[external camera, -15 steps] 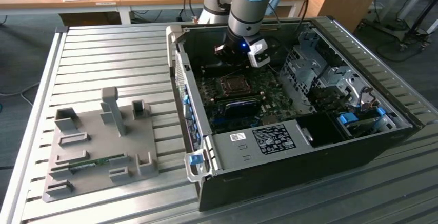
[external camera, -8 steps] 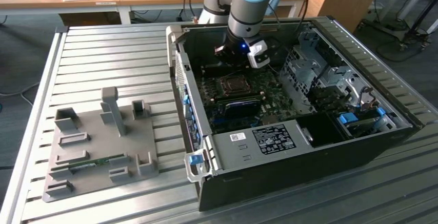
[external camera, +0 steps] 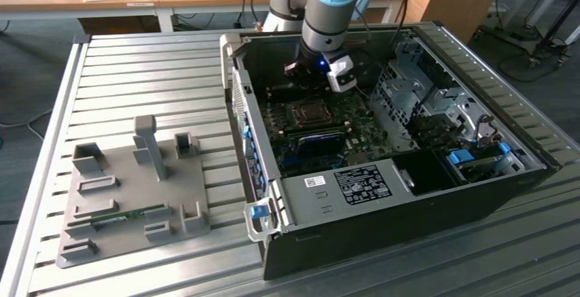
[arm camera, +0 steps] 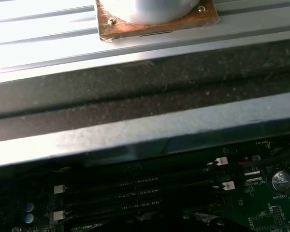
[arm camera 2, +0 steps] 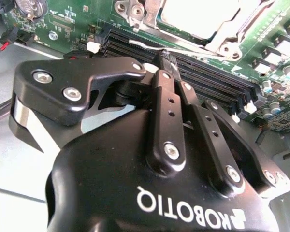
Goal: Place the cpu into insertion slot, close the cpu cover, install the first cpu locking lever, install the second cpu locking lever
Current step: 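Install the first cpu locking lever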
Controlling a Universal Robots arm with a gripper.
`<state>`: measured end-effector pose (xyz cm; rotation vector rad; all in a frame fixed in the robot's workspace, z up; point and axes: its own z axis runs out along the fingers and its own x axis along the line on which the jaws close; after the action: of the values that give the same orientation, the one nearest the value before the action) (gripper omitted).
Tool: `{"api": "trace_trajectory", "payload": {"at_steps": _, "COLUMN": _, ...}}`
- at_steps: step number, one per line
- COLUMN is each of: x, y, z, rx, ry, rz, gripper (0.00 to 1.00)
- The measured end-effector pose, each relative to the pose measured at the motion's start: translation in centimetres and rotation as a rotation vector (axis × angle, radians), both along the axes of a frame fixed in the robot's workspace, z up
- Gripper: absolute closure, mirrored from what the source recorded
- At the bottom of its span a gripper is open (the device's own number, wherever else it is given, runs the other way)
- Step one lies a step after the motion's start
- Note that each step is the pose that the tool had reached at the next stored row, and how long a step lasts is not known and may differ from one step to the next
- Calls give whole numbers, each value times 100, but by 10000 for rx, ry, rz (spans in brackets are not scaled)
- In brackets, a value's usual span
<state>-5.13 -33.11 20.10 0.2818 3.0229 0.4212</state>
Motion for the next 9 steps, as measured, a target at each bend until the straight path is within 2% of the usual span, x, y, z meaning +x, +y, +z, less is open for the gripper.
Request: {"api": "trace_trajectory", "payload": {"at_steps": 9, "x": 0, "y": 0, "z": -30, "rx": -9, "ry": -1, "rz": -5, "gripper": 89}}
